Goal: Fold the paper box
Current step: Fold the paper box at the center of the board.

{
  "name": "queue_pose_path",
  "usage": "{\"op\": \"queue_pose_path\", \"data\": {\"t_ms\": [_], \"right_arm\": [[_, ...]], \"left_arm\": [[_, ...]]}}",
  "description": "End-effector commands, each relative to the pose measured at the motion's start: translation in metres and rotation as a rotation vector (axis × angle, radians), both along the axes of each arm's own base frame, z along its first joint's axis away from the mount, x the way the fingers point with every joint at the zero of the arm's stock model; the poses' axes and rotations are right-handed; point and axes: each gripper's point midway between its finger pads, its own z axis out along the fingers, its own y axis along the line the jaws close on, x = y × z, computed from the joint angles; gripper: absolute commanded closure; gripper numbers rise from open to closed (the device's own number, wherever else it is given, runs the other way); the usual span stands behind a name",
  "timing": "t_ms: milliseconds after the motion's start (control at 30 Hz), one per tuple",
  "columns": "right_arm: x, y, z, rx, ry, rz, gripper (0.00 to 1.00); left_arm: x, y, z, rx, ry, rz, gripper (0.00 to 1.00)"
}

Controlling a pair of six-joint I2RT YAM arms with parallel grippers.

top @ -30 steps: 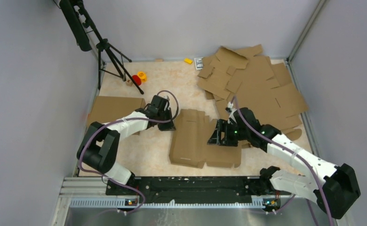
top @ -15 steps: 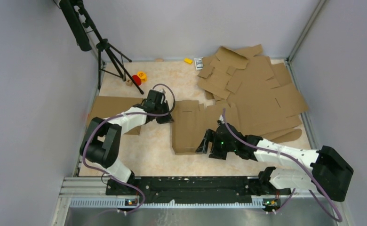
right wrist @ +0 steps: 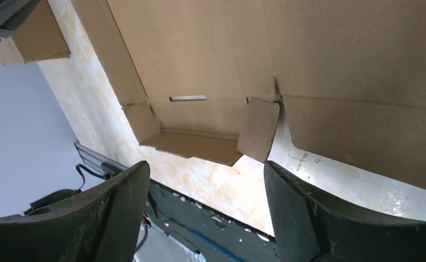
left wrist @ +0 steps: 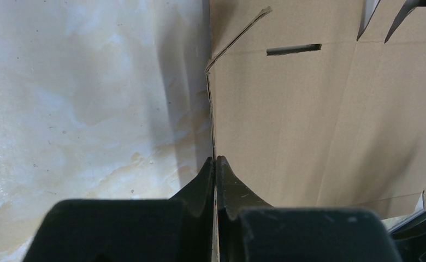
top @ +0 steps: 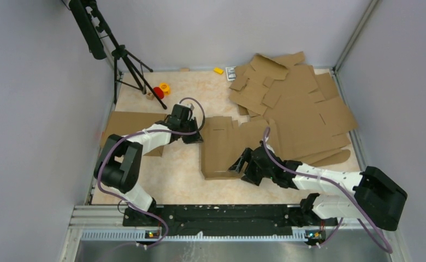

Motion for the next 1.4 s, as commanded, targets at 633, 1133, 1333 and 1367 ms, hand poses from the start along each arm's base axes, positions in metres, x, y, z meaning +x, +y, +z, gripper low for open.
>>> {"op": "queue_pose_path", "data": {"t_ms": [633, 1133, 1333, 1367], "right_arm": [[0.026, 0.018, 0.02, 0.072, -0.064, -0.103, 0.32], [0.043, 0.01, 0.014, -0.002, -0.092, -0.135, 0.39], [0.053, 0.002, 0.009, -0.023, -0.098, -0.154, 0.4], [0.055, 0.001, 0.008, -0.031, -0.1, -0.156, 0.41]], "left_arm": [[0.006, -0.005, 0.008, -0.027, -0.046, -0.032, 1.0], [0.004, -0.008, 0.007, -0.036, -0.038, -0.047, 1.0], [0.005, -0.008, 0.006, -0.037, -0.039, -0.05, 1.0], [0.004, -0.009, 0.006, -0.037, -0.037, -0.051, 1.0]]}}
